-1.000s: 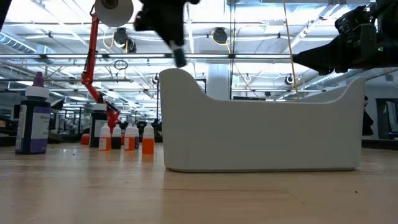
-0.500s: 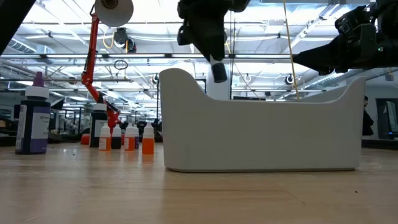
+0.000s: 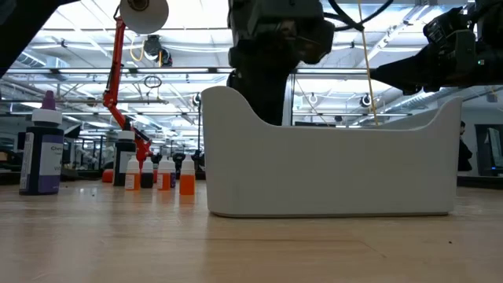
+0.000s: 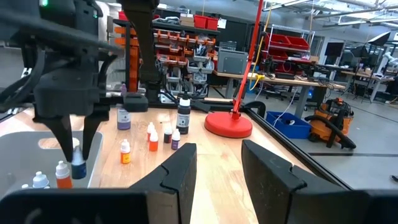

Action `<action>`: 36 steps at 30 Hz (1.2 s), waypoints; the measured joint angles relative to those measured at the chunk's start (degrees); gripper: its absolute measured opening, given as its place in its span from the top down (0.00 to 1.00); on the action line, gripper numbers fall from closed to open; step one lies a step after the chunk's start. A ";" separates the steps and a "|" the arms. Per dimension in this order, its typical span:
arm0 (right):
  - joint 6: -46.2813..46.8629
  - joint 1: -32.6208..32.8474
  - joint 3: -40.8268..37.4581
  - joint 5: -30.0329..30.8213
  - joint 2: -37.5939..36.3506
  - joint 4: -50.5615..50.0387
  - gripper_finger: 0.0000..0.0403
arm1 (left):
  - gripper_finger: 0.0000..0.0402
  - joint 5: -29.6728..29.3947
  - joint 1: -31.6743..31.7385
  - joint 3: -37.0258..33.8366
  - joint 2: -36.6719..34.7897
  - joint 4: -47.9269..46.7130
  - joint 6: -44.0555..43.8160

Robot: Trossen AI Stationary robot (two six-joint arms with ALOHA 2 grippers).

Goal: Pick & Place food coloring
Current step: Put the small dark blue food coloring bottle into the gray bin

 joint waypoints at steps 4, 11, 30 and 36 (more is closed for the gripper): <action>0.01 0.01 0.00 0.01 -0.01 0.00 0.71 | 0.86 0.91 -0.19 -0.28 0.59 1.15 -0.22; -0.01 0.00 0.00 0.01 0.01 0.00 0.71 | 0.86 1.05 -0.49 -0.41 1.68 1.66 -0.48; 0.01 0.01 0.00 0.00 0.01 0.02 0.71 | 0.86 1.51 -0.51 -0.30 4.75 3.11 -1.08; 0.01 0.01 0.00 0.01 0.01 0.00 0.71 | 0.71 1.55 -0.57 -0.36 4.80 3.37 -1.30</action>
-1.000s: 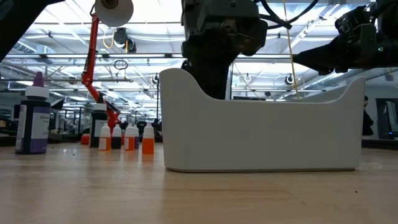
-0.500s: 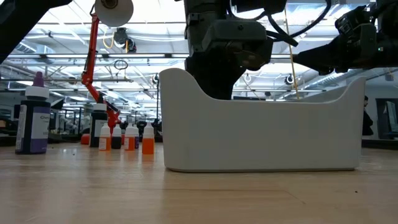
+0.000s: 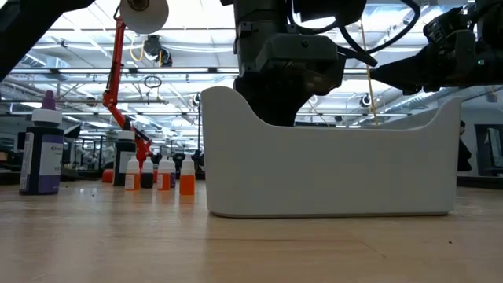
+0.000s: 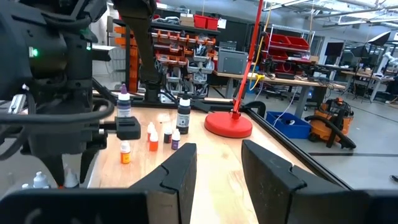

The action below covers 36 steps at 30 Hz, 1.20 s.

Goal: Pick & Place food coloring
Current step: Put the small dark blue food coloring bottle into the gray bin, then put the small orange food coloring bottle into the gray bin

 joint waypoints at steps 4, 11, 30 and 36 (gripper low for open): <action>-0.01 0.00 0.00 0.00 0.00 0.02 0.71 | 0.61 0.91 0.01 -0.03 0.19 0.04 0.02; -0.01 0.00 0.00 0.00 -0.01 0.02 0.71 | 0.50 1.03 0.01 0.86 0.17 -0.18 0.04; 0.00 0.00 0.00 0.00 -0.02 0.00 0.71 | 0.53 -6.84 -0.32 12.10 -0.05 -19.03 -0.65; -0.02 0.00 0.00 -0.01 -0.01 0.01 0.71 | 0.51 -11.11 -1.19 9.87 -1.32 -25.73 -4.67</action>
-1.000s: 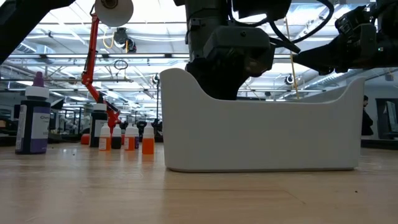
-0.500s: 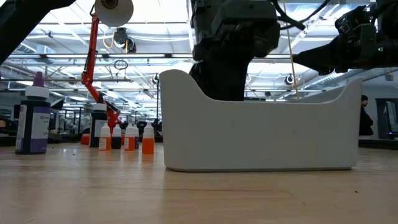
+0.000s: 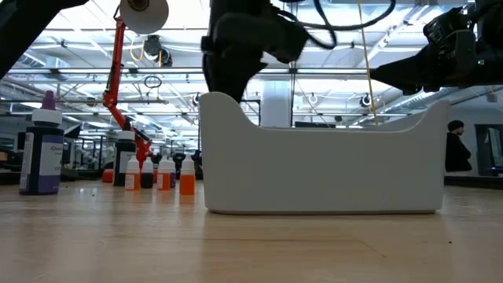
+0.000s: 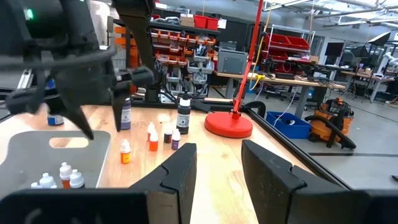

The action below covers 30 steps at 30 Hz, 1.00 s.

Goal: Pick & Place food coloring
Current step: Put the small orange food coloring bottle into the gray bin

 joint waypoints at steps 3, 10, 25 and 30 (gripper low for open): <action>0.00 0.00 0.00 0.01 0.00 0.01 0.71 | 0.49 -0.15 0.01 -0.05 -1.34 0.33 -0.53; 0.02 0.00 0.00 0.01 0.03 0.38 0.71 | 0.47 -0.13 -0.92 -0.05 -3.41 2.52 0.83; 0.02 0.00 0.00 0.00 0.57 0.40 0.71 | 0.47 -17.24 -5.43 -0.61 -15.88 12.14 7.38; 0.02 0.00 0.00 0.01 0.62 0.43 0.71 | 0.47 -16.38 -5.66 -13.08 -25.31 29.75 20.57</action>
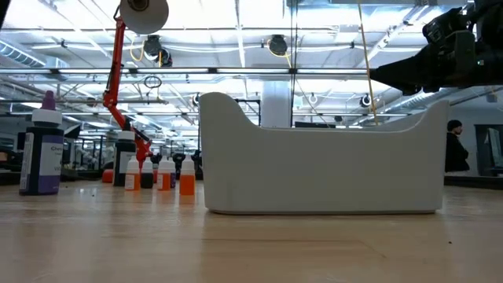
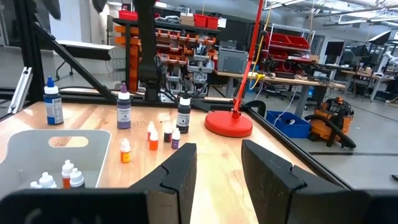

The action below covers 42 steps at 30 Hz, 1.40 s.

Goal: Pick & Place food coloring
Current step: Put the small orange food coloring bottle into the gray bin

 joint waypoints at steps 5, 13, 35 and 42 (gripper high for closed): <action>-0.01 -0.01 0.00 0.00 0.05 0.16 0.71 | 0.47 8.05 5.12 -26.38 -14.71 15.99 -0.80; 0.00 0.00 0.00 -0.02 0.09 0.17 0.71 | 0.47 14.29 10.23 -49.24 -29.25 16.68 -23.38; 0.00 0.00 0.00 0.00 0.11 0.87 0.71 | 0.47 20.98 10.58 -52.58 -12.95 25.64 -9.08; 0.00 -0.02 0.00 0.00 0.11 0.85 0.71 | 0.47 21.37 10.60 -52.56 -10.55 28.46 -8.34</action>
